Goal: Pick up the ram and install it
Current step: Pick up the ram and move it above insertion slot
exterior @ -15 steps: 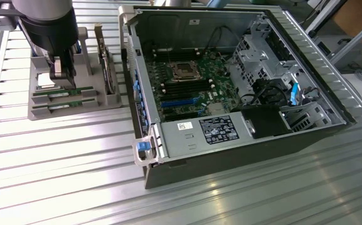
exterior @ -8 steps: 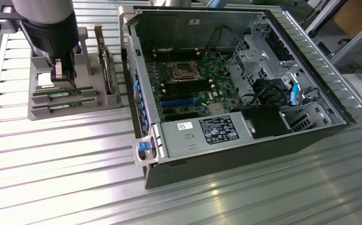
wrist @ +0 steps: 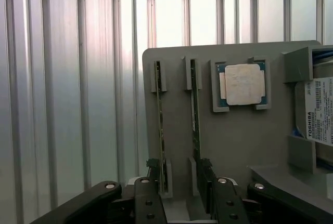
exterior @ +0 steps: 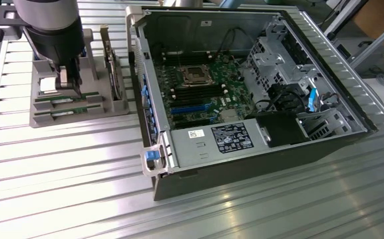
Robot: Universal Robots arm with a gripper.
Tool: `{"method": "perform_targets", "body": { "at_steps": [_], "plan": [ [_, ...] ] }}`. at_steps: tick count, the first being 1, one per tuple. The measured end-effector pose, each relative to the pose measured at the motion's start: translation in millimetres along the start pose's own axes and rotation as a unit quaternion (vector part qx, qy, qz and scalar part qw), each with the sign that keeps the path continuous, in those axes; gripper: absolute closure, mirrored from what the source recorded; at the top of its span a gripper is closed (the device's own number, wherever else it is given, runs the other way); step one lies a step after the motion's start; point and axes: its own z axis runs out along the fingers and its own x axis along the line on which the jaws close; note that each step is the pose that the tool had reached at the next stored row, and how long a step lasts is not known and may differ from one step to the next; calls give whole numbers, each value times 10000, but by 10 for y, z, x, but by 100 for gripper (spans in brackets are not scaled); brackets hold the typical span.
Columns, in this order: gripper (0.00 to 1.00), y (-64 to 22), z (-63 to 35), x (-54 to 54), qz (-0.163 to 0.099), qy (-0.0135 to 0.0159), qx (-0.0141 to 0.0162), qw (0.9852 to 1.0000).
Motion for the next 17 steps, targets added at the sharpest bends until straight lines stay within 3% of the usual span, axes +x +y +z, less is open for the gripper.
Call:
{"method": "perform_targets", "body": {
  "at_steps": [17],
  "plan": [
    [58, -2, 122, 25, -1, 0, 0, 10000]
  ]
}}
